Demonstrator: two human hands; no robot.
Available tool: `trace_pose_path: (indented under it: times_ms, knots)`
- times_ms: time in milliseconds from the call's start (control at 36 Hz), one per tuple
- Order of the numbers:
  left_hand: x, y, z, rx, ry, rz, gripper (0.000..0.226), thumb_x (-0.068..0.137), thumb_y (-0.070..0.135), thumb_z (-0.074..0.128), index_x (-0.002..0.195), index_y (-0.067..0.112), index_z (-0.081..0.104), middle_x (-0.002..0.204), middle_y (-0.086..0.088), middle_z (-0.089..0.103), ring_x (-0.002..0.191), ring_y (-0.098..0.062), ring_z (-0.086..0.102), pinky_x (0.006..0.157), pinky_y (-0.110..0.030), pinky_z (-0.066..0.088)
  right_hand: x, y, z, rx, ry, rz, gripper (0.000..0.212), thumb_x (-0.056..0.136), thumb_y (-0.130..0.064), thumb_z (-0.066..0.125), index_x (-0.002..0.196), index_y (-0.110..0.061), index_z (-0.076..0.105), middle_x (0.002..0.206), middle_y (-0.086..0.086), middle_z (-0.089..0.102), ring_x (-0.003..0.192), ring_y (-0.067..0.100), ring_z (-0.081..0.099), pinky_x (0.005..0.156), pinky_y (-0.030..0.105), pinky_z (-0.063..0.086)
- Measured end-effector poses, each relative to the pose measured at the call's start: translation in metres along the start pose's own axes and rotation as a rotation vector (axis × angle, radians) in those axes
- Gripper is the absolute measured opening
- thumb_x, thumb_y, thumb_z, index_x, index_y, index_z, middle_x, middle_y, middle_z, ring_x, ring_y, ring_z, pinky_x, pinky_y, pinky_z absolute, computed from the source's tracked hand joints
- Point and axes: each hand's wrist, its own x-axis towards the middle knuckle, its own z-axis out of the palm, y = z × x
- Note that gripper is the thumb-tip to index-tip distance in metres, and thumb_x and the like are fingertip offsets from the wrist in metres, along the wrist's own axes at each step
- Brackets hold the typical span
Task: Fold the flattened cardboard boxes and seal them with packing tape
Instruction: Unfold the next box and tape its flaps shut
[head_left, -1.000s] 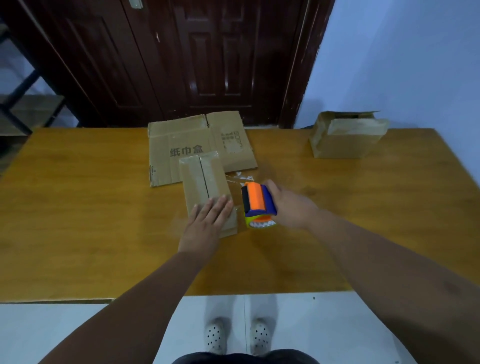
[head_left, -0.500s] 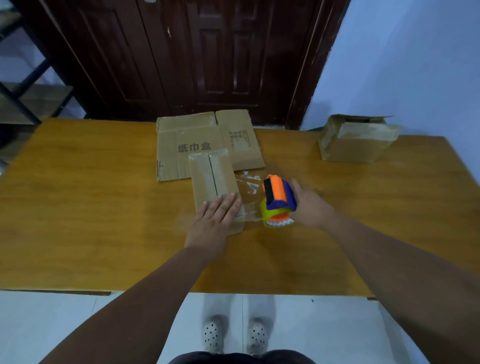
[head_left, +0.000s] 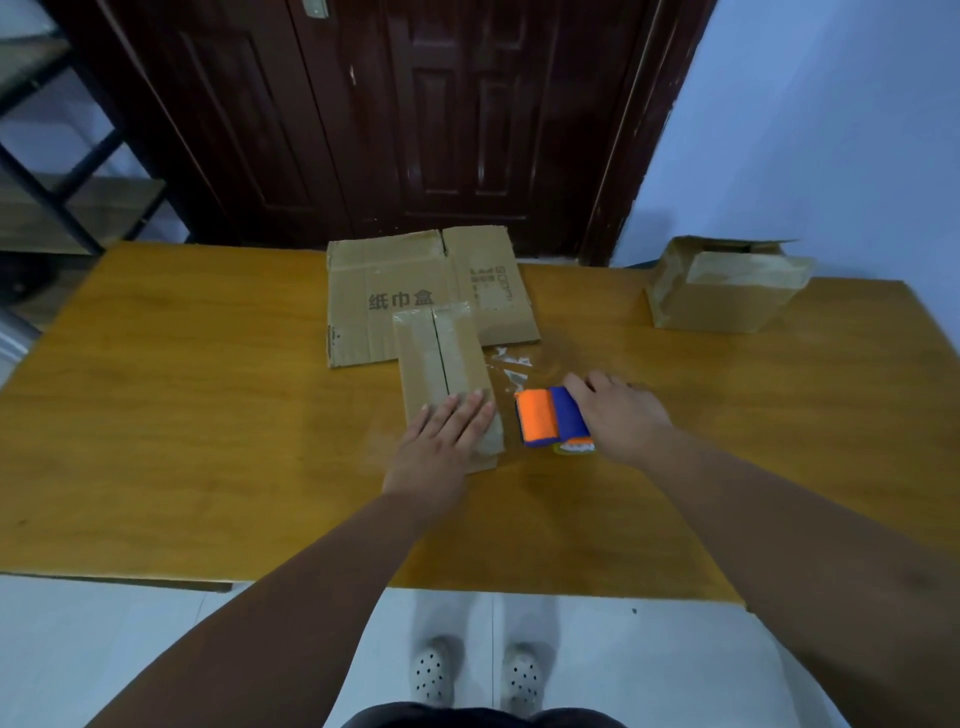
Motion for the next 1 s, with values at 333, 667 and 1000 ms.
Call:
trace_pose_path:
  times_ms: [333,667,1000]
  knots:
    - [0.001,0.000,0.001,0.012,-0.007,-0.012,0.090,0.091,0.017,0.048,0.147,0.027,-0.021,0.158,0.008,-0.020,0.146,-0.015,-0.016,0.116,-0.036,-0.009,-0.006,0.026,-0.018,0.507,-0.118,0.026,0.055,0.081,-0.005,0.065,0.123,-0.017,0.033,0.109,0.011,0.049,0.082,0.025,0.053,0.060,0.034,0.039]
    - [0.000,0.000,-0.002,0.002,-0.035,0.000,0.091,0.090,0.012,0.047,0.146,0.027,-0.023,0.157,0.008,-0.022,0.145,-0.015,-0.018,0.116,-0.036,-0.010,-0.018,0.021,-0.024,0.085,-0.038,0.001,0.059,0.085,-0.012,0.057,0.132,-0.023,0.024,0.120,0.007,0.046,0.103,0.029,0.053,0.063,0.036,0.041]
    - [-0.001,0.000,-0.007,-0.047,-0.039,0.012,0.090,0.090,0.009,0.046,0.147,0.029,-0.020,0.158,0.008,-0.020,0.145,-0.014,-0.018,0.115,-0.035,-0.010,-0.017,-0.002,-0.020,-0.206,-0.127,-0.017,0.061,0.087,-0.013,0.059,0.135,-0.021,0.023,0.122,0.011,0.048,0.110,0.029,0.050,0.080,0.036,0.043]
